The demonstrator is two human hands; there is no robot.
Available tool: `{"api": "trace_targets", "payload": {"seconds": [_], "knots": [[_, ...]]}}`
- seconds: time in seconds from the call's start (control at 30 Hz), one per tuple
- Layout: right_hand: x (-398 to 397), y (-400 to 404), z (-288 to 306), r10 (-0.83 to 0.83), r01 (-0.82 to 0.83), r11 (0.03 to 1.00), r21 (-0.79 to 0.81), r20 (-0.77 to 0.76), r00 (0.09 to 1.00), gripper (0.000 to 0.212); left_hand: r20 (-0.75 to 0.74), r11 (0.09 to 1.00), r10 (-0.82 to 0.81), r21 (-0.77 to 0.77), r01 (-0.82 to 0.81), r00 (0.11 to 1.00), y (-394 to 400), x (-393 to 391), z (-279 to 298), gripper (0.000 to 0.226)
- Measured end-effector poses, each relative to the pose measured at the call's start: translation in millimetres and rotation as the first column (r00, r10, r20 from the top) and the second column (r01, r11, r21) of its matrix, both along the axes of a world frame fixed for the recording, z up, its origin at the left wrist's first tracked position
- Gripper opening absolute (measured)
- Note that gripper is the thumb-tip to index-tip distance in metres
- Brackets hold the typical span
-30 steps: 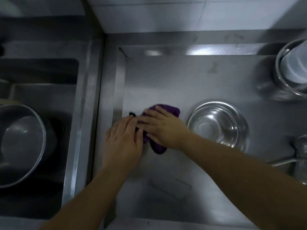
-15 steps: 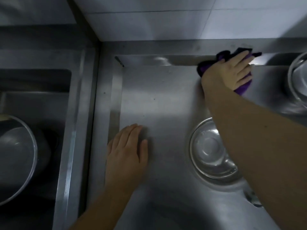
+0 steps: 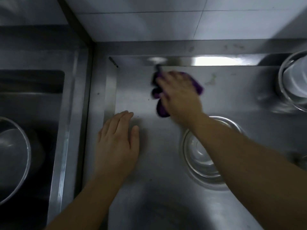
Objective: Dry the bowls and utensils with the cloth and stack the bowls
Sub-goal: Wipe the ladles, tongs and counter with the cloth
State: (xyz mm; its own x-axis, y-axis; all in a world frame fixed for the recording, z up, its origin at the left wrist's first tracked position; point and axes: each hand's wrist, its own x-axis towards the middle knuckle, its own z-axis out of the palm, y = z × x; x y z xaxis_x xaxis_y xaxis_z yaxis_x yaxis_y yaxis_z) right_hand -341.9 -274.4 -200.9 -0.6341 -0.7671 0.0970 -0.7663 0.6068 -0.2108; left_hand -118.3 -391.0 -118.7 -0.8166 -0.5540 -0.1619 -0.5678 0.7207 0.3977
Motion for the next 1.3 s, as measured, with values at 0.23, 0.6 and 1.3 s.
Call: {"api": "trace_targets", "payload": {"seconds": [0.23, 0.6, 1.3], "knots": [[-8.7, -5.8, 2.7, -0.797, 0.804, 0.594, 0.032, 0.156, 0.583, 0.062, 0.040, 0.997, 0.069, -0.022, -0.069, 0.997, -35.7, 9.6, -8.0, 0.045], [82.5, -130.7, 5.0, 0.032, -0.030, 0.999, -0.025, 0.088, 0.996, 0.060, 0.055, 0.986, 0.100, -0.141, -0.091, 0.994, -84.5, 38.4, 4.2, 0.046], [107.8, -14.5, 14.1, -0.224, 0.226, 0.974, 0.003, 0.159, 0.962, 0.054, 0.022, 0.999, 0.003, -0.045, -0.002, 1.000, -39.5, 98.0, 23.6, 0.046]]}}
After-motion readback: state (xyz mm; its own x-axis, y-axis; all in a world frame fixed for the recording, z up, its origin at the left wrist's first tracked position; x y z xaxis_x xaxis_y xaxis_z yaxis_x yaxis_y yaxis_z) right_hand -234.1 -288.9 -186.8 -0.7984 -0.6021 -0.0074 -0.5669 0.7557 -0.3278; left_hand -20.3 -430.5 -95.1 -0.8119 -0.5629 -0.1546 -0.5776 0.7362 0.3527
